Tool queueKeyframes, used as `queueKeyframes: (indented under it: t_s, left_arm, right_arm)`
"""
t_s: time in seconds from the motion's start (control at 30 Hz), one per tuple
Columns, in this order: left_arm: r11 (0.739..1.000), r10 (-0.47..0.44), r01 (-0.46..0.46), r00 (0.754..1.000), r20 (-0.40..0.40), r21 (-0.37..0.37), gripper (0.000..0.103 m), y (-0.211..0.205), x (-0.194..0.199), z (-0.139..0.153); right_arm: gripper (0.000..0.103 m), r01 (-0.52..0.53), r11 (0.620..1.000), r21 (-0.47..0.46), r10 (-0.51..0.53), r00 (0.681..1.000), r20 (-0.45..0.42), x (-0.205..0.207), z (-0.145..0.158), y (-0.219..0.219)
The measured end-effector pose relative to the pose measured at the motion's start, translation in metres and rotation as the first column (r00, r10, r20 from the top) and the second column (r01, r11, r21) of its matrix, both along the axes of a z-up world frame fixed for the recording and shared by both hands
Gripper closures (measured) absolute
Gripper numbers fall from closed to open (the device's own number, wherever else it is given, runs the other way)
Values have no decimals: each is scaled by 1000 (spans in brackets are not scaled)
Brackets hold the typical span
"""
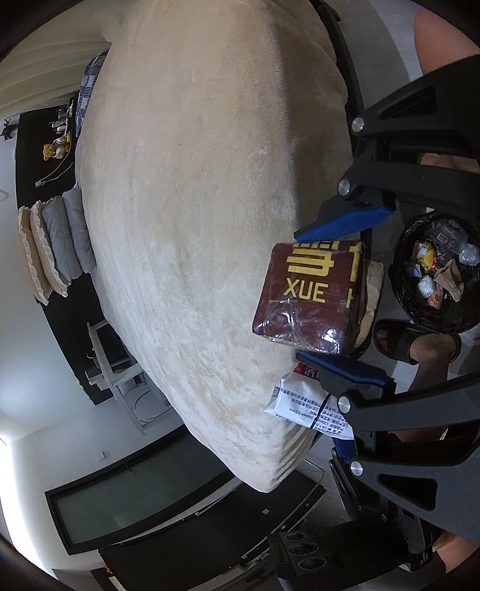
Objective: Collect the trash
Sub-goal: 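Carry the white packet and maroon wrapper down over the black bin, then open the left tool over the bin while the right tool releases the maroon wrapper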
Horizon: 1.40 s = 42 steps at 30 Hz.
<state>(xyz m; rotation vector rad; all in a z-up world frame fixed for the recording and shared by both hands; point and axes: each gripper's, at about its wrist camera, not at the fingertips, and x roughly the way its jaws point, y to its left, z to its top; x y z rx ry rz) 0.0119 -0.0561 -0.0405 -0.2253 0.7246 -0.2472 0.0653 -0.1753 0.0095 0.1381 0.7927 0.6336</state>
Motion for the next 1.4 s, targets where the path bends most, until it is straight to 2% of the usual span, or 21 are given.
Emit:
queueKeyframes:
  t_s: [0.23,0.4,0.53,0.63,0.77,0.9,1.0,1.33,1.4]
  left_arm:
    - [1000,-19,20,995,-96,8,66,-4,-1,-21]
    - [1000,-21,25,985,-172,19,66,-5,2,-38]
    - [1000,-24,28,968,-249,9,66,-3,7,-55]
    - [999,-32,34,947,-321,0,66,-3,11,-70]
    - [998,-41,56,912,-407,24,66,-8,16,-90]
    - [995,-40,80,858,-511,56,66,-12,19,-114]
    - [994,-30,82,822,-569,67,66,-12,20,-129]
    - [992,-31,105,766,-642,77,66,-14,21,-147]
    - [991,-32,108,757,-653,78,66,-13,21,-149]
  right_arm:
    - [44,-7,997,-74,4,999,-50,-6,-21,2]
    - [44,-22,995,-99,6,987,-159,-6,-44,3]
    - [44,-40,991,-132,9,974,-227,-6,-60,7]
    - [44,-55,985,-167,7,961,-275,-4,-73,11]
    - [44,-78,977,-201,-1,929,-370,1,-95,15]
    - [44,-100,967,-233,-13,897,-441,4,-114,19]
    - [44,-115,962,-248,-28,861,-509,7,-130,20]
    - [44,-147,958,-247,-55,751,-658,17,-169,27]
    - [44,-152,957,-248,-58,737,-673,17,-174,26]
